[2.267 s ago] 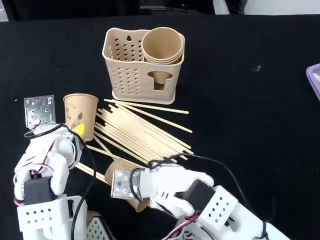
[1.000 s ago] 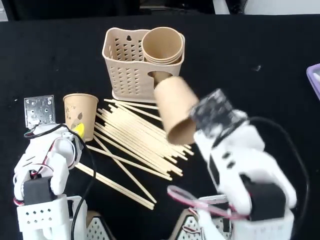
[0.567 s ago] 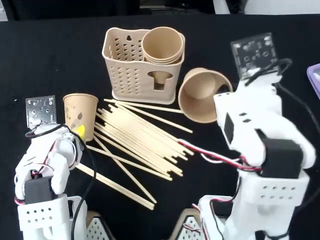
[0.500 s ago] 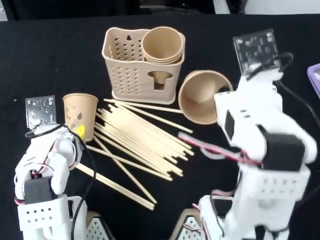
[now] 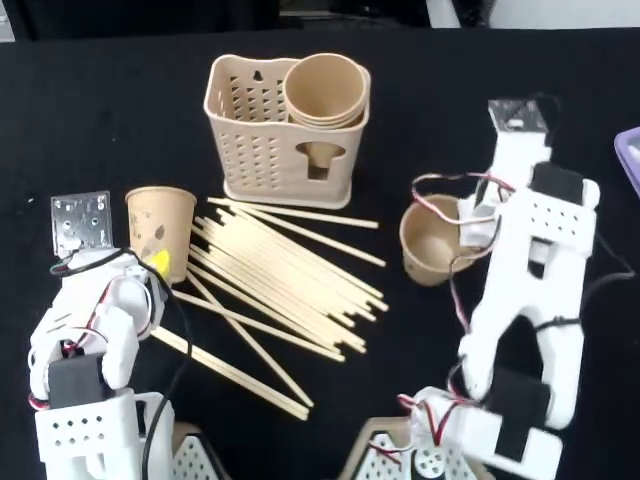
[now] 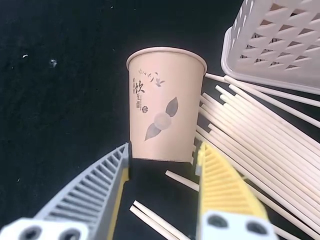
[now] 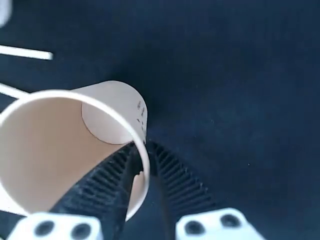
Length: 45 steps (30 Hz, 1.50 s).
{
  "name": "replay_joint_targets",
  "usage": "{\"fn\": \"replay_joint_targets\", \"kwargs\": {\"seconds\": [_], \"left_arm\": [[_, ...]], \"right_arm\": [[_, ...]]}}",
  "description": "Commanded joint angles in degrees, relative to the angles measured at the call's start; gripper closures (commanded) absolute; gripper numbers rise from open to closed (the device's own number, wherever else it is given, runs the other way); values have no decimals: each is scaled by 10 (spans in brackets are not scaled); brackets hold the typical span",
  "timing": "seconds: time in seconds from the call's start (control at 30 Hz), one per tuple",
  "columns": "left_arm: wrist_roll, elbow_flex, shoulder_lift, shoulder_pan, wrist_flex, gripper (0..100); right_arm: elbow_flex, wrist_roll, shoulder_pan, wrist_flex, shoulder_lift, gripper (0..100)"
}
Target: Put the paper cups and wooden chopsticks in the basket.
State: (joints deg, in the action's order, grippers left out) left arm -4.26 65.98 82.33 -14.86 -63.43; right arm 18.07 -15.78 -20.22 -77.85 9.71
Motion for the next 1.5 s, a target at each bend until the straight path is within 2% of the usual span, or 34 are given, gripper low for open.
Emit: {"fn": "replay_joint_targets", "kwargs": {"seconds": [0.0,0.17,0.37,0.43,0.53,0.77,0.9,1.03,1.2,1.47], "left_arm": [[-2,-5,4,0,10,776],[-2,-5,4,-1,9,776],[-2,-5,2,-1,9,776],[-2,-5,2,-1,9,776],[-2,-5,2,-2,8,776],[-2,-5,2,-1,8,776],[-2,-5,2,0,9,776],[-2,-5,3,0,8,776],[-2,-5,4,0,8,776],[-2,-5,4,0,6,777]], "right_arm": [[-2,-8,-18,29,-24,985],[-2,-8,-11,35,-50,971],[-2,-8,-8,35,-51,845],[-3,-8,-8,36,-51,877],[-3,-13,-7,62,-51,992],[-10,-23,-8,60,-28,988],[-65,-23,-7,-13,44,988],[-179,-20,-4,-101,126,988],[-321,-18,70,-141,182,988],[-463,63,234,-75,182,988]]}}
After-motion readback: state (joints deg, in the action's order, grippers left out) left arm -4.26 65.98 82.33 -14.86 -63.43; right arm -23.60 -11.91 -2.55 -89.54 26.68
